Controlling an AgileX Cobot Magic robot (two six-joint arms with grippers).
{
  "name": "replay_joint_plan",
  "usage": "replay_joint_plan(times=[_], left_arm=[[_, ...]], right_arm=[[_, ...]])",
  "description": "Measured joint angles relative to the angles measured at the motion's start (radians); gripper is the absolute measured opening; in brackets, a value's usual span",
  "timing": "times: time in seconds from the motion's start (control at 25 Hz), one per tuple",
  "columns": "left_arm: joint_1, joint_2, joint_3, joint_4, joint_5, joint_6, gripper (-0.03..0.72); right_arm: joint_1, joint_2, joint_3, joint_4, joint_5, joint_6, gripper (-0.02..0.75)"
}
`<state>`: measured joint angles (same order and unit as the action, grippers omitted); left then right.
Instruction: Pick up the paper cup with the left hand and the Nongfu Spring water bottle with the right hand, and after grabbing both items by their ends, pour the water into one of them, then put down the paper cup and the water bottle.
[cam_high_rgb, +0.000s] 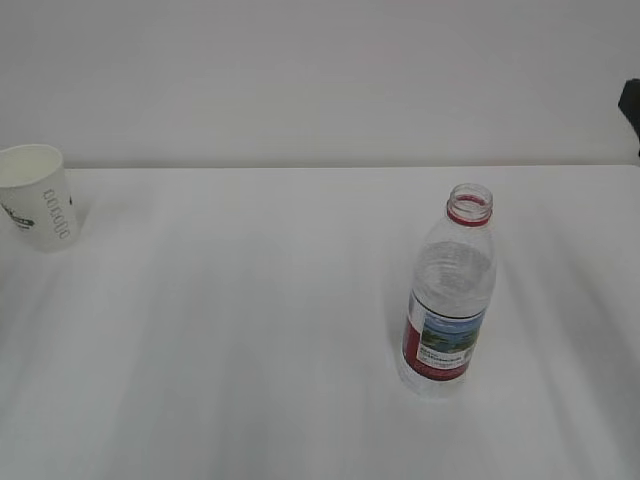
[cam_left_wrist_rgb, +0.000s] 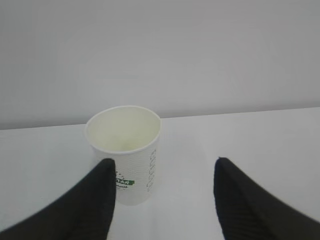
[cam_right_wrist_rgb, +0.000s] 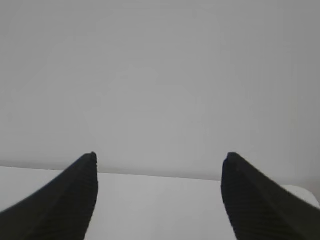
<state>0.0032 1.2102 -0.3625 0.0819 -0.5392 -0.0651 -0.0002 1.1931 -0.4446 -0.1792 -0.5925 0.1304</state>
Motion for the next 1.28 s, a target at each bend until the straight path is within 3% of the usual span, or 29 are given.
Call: replay_joint_plan(times=[0.64,1.12,1.28], left_arm=[[-0.003,0.156,0.006,0.0,-0.11,0.0,0.453],[-0.034,0.327,0.074,0.0,-0.359,-0.018,0.453],[-0.034,0.394,0.074,0.031,-0.401,-0.02,0.453]], right_arm=[[0.0,0.044,0.157,0.036,-0.16,0.004,0.58],[0.0,0.236,0.307,0.056,-0.502,0.008,0.58],[0.0,0.289,0.343,0.056,-0.538,0.008,0.58]])
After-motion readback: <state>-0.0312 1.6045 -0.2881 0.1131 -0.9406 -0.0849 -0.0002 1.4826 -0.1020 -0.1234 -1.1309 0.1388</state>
